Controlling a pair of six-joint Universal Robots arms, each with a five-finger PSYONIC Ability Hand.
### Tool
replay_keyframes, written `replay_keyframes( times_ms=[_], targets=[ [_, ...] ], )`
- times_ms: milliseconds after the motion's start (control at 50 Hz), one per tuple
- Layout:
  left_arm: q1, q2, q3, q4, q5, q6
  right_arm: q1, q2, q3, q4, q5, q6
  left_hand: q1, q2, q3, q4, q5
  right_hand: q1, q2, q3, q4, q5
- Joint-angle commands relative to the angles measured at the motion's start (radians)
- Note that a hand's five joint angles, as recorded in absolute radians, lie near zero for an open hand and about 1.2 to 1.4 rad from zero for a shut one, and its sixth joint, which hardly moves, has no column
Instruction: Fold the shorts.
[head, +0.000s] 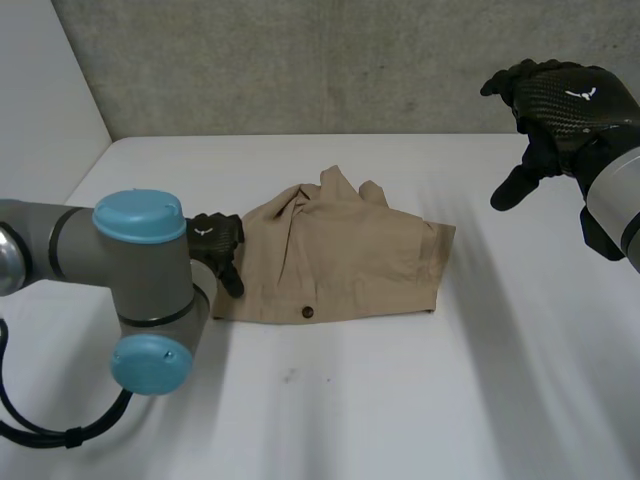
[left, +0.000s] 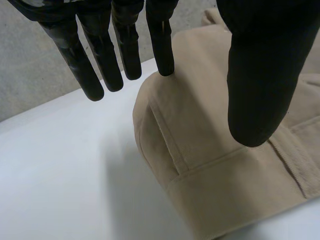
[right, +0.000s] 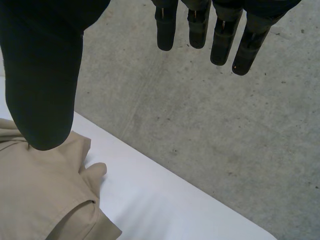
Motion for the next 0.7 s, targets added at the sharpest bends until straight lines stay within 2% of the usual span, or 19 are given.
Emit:
replay_keyframes(
  times_ms=[20,140,220,280,320,460,520,620,700],
  targets=[
    [0.013,-0.084,0.077,0.005,0.007,-0.003,-0.003,0.004,0.004,-0.001,0.0,0.0,0.012,0.028,0.024,0.037,0.045,-0.027,-0.043,-0.039,-0.058,-0.07],
    [0.017,-0.117,0.095,0.004,0.082,-0.003,-0.002,0.009,0.007,-0.001,0.0,-0.002,0.042,0.058,0.053,0.066,0.074,-0.027,-0.043,-0.039,-0.058,-0.07],
    [0.012,-0.12,0.106,0.007,0.142,-0.009,-0.002,0.01,0.009,-0.003,0.0,-0.002,0.176,0.192,0.188,0.201,0.209,-0.027,-0.043,-0.039,-0.058,-0.07],
    [0.01,-0.12,0.123,0.008,0.151,-0.009,-0.002,0.012,0.011,-0.004,0.0,-0.003,0.534,0.55,0.545,0.558,0.566,-0.027,-0.043,-0.039,-0.058,-0.07],
    [0.012,-0.12,0.141,0.011,0.148,-0.008,-0.002,0.012,0.012,-0.007,0.0,-0.003,0.902,0.918,0.914,0.927,0.935,-0.027,-0.043,-0.039,-0.058,-0.07],
    [0.021,-0.11,0.184,0.011,0.128,-0.003,-0.003,0.01,0.014,-0.009,0.0,-0.003,0.904,0.92,0.916,0.929,0.937,-0.027,-0.043,-0.039,-0.058,-0.07],
    [0.024,-0.078,0.198,0.013,0.094,-0.002,-0.005,0.01,0.014,-0.009,0.0,-0.003,0.904,0.92,0.916,0.929,0.937,-0.027,-0.043,-0.039,-0.058,-0.07],
    [0.064,0.079,0.235,0.028,0.039,0.003,-0.005,0.009,0.012,-0.009,0.0,-0.003,0.904,0.92,0.916,0.929,0.937,-0.027,-0.043,-0.039,-0.058,-0.07],
    [0.066,0.223,0.293,0.114,0.024,0.004,-0.005,0.007,0.007,-0.007,0.0,-0.002,0.904,0.92,0.916,0.929,0.937,-0.027,-0.043,-0.039,-0.058,-0.07]
  ],
)
